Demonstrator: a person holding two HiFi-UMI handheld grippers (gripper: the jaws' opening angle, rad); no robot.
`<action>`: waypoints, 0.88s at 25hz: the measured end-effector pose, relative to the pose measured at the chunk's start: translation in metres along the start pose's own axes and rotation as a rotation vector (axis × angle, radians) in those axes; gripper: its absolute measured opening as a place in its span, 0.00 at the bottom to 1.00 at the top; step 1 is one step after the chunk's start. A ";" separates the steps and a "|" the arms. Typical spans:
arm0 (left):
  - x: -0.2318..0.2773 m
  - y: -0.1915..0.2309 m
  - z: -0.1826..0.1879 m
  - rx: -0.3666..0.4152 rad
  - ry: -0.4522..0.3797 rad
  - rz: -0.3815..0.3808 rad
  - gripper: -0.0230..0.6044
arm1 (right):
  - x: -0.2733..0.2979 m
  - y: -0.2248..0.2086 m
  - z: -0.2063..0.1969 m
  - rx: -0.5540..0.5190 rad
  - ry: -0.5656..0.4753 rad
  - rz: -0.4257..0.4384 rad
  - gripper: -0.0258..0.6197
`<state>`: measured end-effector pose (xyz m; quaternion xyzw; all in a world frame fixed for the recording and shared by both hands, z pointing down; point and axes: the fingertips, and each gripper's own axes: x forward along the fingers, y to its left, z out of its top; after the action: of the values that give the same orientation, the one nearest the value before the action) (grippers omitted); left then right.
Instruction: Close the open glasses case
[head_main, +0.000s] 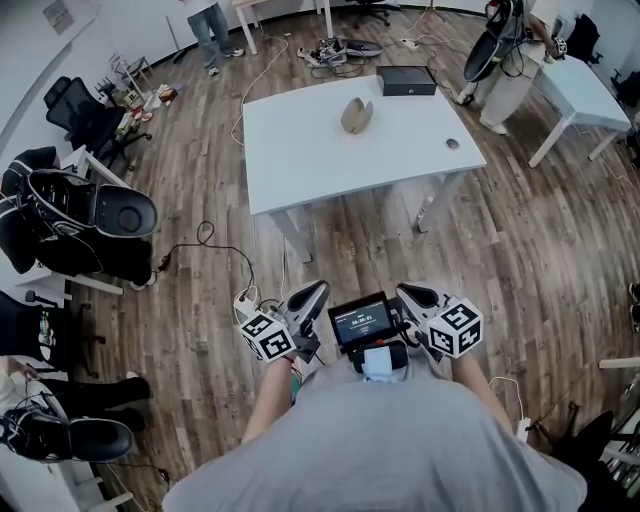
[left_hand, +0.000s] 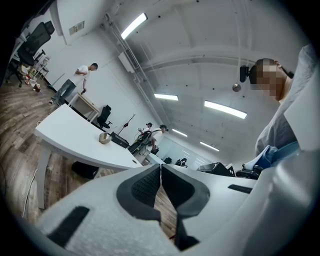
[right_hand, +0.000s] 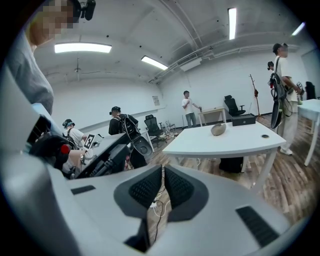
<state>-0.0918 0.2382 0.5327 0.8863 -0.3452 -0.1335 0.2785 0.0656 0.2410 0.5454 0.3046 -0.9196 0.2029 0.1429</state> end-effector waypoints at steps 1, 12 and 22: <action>-0.001 0.002 -0.001 -0.002 0.002 0.004 0.07 | 0.001 0.000 0.000 0.000 0.002 0.001 0.09; 0.004 0.017 -0.009 -0.046 0.028 0.014 0.07 | 0.015 -0.009 -0.005 0.021 0.040 0.008 0.09; 0.021 0.062 0.010 -0.057 0.009 0.070 0.07 | 0.059 -0.043 0.019 0.023 0.062 0.054 0.09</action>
<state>-0.1141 0.1821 0.5598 0.8661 -0.3705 -0.1294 0.3097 0.0440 0.1714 0.5638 0.2748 -0.9202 0.2267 0.1624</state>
